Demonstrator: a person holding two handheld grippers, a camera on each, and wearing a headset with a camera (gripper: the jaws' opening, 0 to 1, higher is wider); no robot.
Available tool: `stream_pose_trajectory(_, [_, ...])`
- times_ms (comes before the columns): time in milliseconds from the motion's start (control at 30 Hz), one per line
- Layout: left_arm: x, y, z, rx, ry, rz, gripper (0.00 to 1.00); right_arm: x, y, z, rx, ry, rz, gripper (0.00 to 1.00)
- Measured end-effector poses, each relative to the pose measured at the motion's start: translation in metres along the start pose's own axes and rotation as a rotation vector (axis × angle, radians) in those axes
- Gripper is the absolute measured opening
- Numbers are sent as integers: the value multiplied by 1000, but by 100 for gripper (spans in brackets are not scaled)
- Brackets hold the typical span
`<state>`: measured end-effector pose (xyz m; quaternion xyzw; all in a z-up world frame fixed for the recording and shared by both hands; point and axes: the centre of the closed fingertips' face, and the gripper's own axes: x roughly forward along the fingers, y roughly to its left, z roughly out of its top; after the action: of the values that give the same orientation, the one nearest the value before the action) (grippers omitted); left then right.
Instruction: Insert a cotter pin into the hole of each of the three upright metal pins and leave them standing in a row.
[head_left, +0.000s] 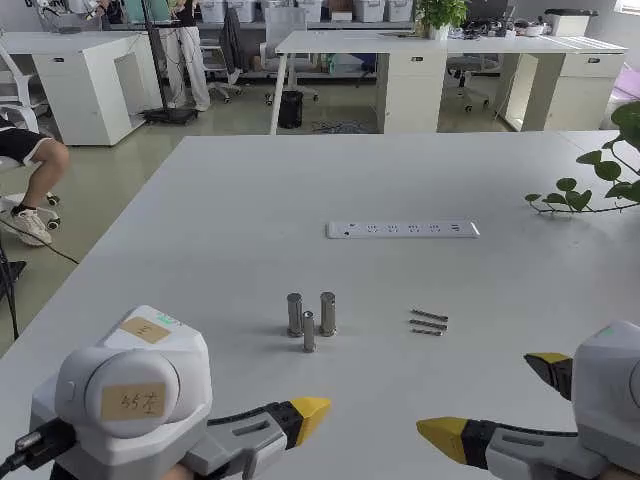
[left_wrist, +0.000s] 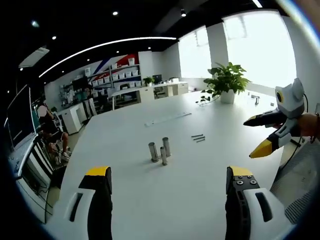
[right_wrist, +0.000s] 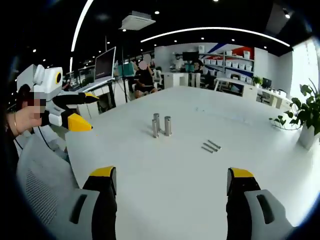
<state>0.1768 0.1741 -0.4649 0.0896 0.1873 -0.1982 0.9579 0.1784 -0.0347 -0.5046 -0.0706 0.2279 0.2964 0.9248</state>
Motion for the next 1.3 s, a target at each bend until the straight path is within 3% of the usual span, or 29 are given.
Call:
stream_pose_trajectory(900, [-1,-2,5,-17,-36,-17,99,2,3,2,-10,-17,13,80])
stream_pose_trajectory(1067, [-4,-6,15,-78,-108,-39,94,3,2,3,-10,-19,11,79])
stream_pose_trajectory(1300, [-4,-7,13,-46,-90,-31,95,4,3,3,0,-32,16,76])
